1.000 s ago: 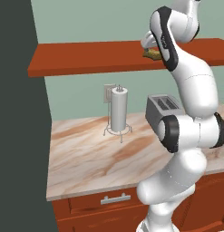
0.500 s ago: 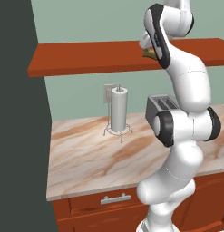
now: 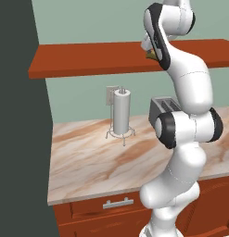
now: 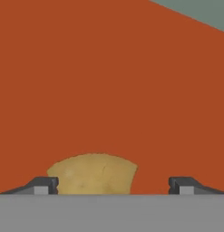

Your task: Open the cabinet. Pick the sponge and place it next to the sink. Then close the cabinet.

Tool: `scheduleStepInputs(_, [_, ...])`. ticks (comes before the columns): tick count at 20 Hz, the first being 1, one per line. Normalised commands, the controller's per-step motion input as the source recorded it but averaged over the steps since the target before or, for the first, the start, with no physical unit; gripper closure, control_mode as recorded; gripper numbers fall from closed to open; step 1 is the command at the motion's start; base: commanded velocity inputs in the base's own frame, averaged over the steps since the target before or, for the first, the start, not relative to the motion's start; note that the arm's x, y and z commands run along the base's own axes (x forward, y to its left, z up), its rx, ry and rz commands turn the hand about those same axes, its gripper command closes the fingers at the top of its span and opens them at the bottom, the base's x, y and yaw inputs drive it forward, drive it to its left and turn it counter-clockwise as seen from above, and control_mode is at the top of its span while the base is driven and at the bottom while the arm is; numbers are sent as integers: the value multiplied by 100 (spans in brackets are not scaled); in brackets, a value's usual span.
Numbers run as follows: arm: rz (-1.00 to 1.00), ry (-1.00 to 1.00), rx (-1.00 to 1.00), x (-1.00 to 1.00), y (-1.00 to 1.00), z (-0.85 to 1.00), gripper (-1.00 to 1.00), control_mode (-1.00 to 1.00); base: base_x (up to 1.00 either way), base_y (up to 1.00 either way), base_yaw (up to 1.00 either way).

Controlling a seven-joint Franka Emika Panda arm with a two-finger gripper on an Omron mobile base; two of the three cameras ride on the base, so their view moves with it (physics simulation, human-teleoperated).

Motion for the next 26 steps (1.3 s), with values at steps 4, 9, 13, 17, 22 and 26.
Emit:
scheduleStepInputs(4, [0, 2, 0, -6, -6, -18, -100, -100, 0, 0, 0])
scheduleStepInputs(9, [2, 1, 6, 0, -12, -2, -100, -100, 0, 0, 0])
scheduleStepInputs(13, [2, 0, 8, 0, -7, 0, -100, -100, 0, 0, 0])
scheduleStepInputs(17, [1, 0, 6, 0, -2, -3, -100, -100, 0, 0, 0])
scheduleStepInputs(22, [1, 0, 4, 0, 0, -5, -100, -100, 0, 0, 0])
scheduleStepInputs(26, [0, 1, 5, 0, 0, -5, -100, -100, 0, 0, 0])
